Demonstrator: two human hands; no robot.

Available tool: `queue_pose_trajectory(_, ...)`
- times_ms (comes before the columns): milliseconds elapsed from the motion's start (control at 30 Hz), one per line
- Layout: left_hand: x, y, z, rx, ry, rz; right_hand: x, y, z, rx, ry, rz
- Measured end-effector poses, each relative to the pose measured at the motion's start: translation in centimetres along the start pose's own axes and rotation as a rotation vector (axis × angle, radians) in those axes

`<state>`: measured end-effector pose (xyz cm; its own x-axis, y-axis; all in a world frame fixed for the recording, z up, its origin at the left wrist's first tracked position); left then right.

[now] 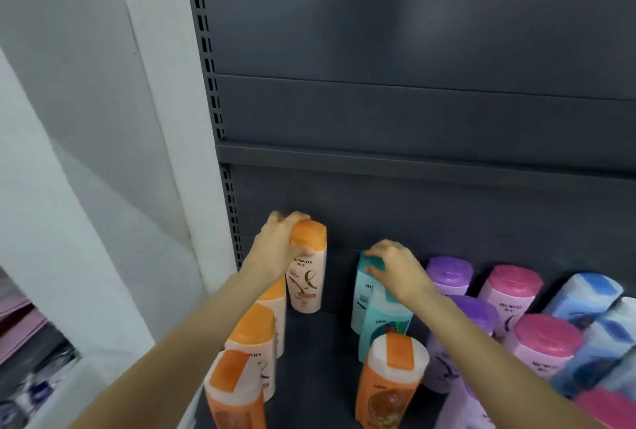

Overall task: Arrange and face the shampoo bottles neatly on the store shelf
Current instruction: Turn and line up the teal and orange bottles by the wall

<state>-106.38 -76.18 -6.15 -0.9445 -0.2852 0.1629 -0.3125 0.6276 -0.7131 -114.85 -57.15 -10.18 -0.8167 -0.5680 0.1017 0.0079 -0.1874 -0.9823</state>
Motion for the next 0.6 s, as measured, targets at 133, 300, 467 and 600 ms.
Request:
queue_pose_trajectory(133,0.7,1.7,2.0,0.009,-0.101,0.051,0.0,0.2,-0.2,-0.024,-0.033,-0.036)
queue_pose_trajectory(300,1.5,2.5,2.9,0.092,-0.133,0.049,0.3,0.0,-0.5,-0.08,-0.059,-0.013)
queue_pose_trajectory(467,2.1,2.3,3.7,0.106,-0.184,0.016,0.4,-0.1,-0.7,-0.083,-0.06,-0.018)
queue_pose_trajectory(600,2.2,2.5,4.7,0.096,-0.206,0.027,0.4,0.0,-0.6,-0.08,-0.056,-0.025)
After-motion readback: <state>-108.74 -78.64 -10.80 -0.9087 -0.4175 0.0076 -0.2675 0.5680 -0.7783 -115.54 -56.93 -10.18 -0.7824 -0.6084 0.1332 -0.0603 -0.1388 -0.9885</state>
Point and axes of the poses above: each hand's wrist, its own x-axis towards the middle knuckle, its own y-axis out of the palm, z = x × y, the point moved 5 cm from there along x, towards the middle knuckle, and after that the axes turned 9 degrees about -x, right-handed, at the moved point
